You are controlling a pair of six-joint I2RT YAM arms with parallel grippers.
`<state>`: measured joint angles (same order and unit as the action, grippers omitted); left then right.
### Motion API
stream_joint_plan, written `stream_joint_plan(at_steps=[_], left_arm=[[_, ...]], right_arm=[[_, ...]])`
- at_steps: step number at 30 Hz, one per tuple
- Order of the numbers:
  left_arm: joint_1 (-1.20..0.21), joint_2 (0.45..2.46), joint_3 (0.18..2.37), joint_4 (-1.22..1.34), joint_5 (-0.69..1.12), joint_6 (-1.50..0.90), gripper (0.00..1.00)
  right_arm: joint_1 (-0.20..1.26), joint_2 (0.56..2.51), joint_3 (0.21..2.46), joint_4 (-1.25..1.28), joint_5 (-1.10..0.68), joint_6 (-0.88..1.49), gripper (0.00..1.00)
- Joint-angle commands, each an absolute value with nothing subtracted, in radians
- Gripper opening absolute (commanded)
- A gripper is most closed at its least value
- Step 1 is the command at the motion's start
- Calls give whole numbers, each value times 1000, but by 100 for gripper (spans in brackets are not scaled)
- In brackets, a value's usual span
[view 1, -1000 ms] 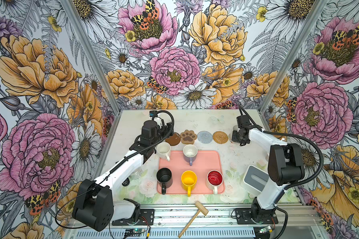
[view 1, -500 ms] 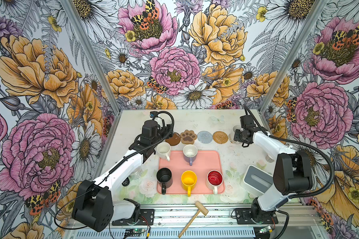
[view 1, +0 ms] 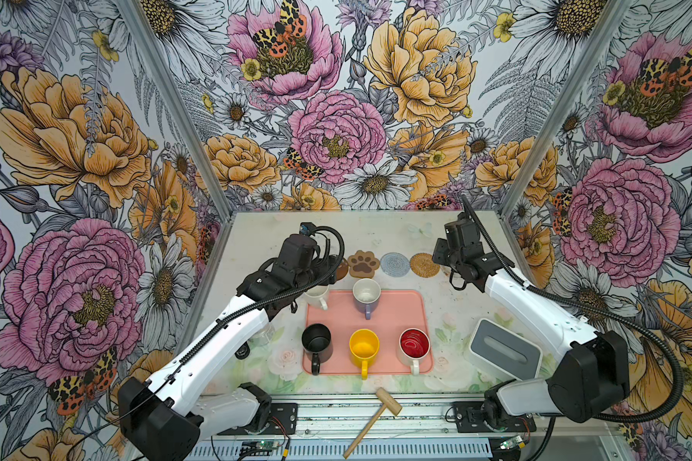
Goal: Place cups on coasters
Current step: Place the cup on the coaster, then pick up the cup from the tray.
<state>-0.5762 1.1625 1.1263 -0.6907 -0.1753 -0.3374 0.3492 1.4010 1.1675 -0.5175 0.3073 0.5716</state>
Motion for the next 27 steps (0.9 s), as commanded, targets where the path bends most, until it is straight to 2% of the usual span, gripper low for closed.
stream_joint_plan(at_steps=[1, 8, 15, 21, 27], left_arm=[[-612, 1156, 1148, -846, -267, -412, 78], [-668, 1257, 1167, -998, -353, -527, 75], [-693, 1338, 1168, -997, -355, -591, 73], [-692, 1384, 1162, -990, -358, -649, 67], [-684, 1419, 1141, -937, -303, -664, 64]], right_arm=[[373, 1362, 1175, -458, 362, 624, 55], [396, 1310, 1093, -412, 363, 620, 56], [394, 1291, 1059, -393, 359, 611, 58], [392, 1297, 1044, -370, 357, 607, 59], [387, 1308, 1040, -359, 350, 603, 59]])
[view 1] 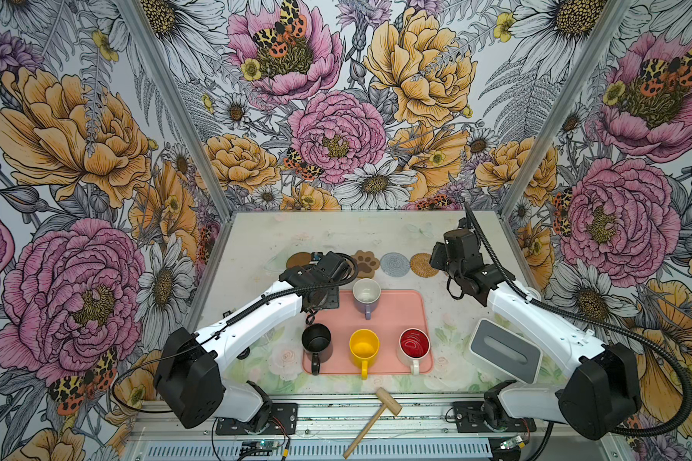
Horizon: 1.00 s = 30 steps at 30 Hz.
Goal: Place cups on coasters
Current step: Pick up the cup from the tray.
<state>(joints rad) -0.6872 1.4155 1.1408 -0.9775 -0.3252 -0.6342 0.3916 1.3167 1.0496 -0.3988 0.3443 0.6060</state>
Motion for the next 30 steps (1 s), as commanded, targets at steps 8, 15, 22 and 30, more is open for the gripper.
stream_joint_plan(at_steps=[8, 15, 22, 30], left_arm=[[-643, 1441, 1096, -853, -222, -672, 60], [-635, 1477, 1100, -848, -216, -670, 59], [-625, 1527, 1098, -847, -216, -666, 58], [-617, 1574, 1101, -844, -230, -652, 57]], right_arm=[[370, 1312, 1022, -340, 330, 600, 59], [357, 1308, 1007, -330, 324, 600, 59], [344, 1307, 997, -320, 313, 600, 59], [330, 1317, 989, -313, 300, 603, 59]])
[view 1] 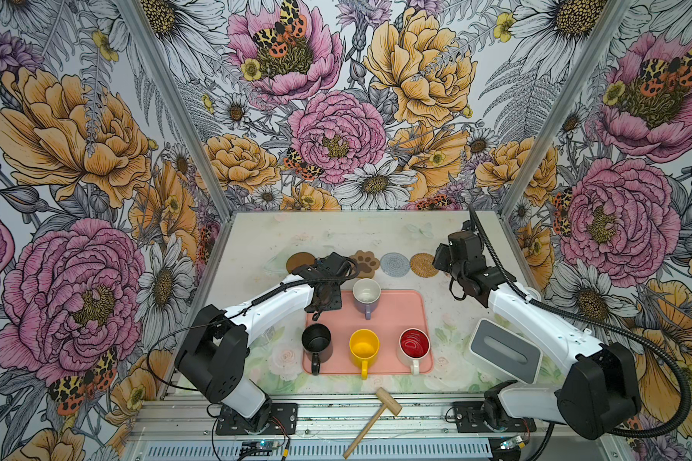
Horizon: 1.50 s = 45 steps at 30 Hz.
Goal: Place cups on coasters
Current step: Pick up the cup from the tray.
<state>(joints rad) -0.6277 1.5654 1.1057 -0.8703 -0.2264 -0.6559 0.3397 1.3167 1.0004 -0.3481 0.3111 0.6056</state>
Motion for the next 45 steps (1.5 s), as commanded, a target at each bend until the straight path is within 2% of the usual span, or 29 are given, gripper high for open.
stream_joint_plan(at_steps=[1, 13, 24, 34, 38, 45], left_arm=[[-617, 1579, 1100, -843, -231, -650, 56], [-609, 1598, 1085, -844, -235, -646, 43], [-596, 1597, 1066, -844, -229, -646, 36], [-595, 1595, 1059, -845, -222, -639, 15], [-594, 1591, 1060, -847, -220, -633, 0], [-612, 1546, 1085, -845, -271, -629, 0]], right_arm=[[328, 1318, 988, -313, 296, 604, 59], [318, 1318, 977, -302, 282, 607, 59], [312, 1321, 975, -299, 275, 607, 59], [311, 1318, 971, -297, 272, 607, 59], [309, 1315, 970, -297, 270, 607, 59], [308, 1309, 967, -298, 271, 609, 59]])
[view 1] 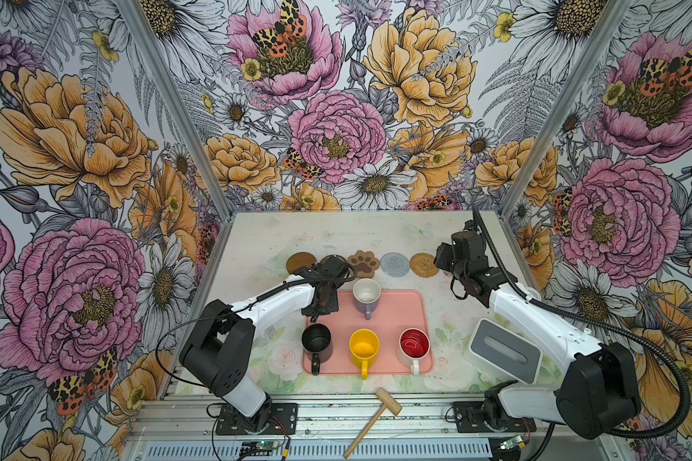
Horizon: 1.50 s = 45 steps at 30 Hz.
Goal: Place cups on coasters
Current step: Pick up the cup from the tray, then place the cup on the coaster.
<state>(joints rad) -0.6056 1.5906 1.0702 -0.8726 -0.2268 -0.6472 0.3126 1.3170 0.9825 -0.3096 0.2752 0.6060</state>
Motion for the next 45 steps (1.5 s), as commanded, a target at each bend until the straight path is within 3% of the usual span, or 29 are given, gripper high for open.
stream_joint_plan(at_steps=[1, 16, 34, 45], left_arm=[[-619, 1539, 1095, -847, -287, -624, 0], [-607, 1510, 1192, -845, -356, -582, 0], [-374, 1559, 1273, -776, -333, -457, 0], [-327, 1684, 1330, -709, -313, -409, 0]], right_arm=[[308, 1309, 966, -297, 269, 608, 59], [308, 1305, 966, -291, 257, 609, 59], [304, 1313, 969, -289, 257, 604, 59], [302, 1314, 965, -291, 259, 604, 59]])
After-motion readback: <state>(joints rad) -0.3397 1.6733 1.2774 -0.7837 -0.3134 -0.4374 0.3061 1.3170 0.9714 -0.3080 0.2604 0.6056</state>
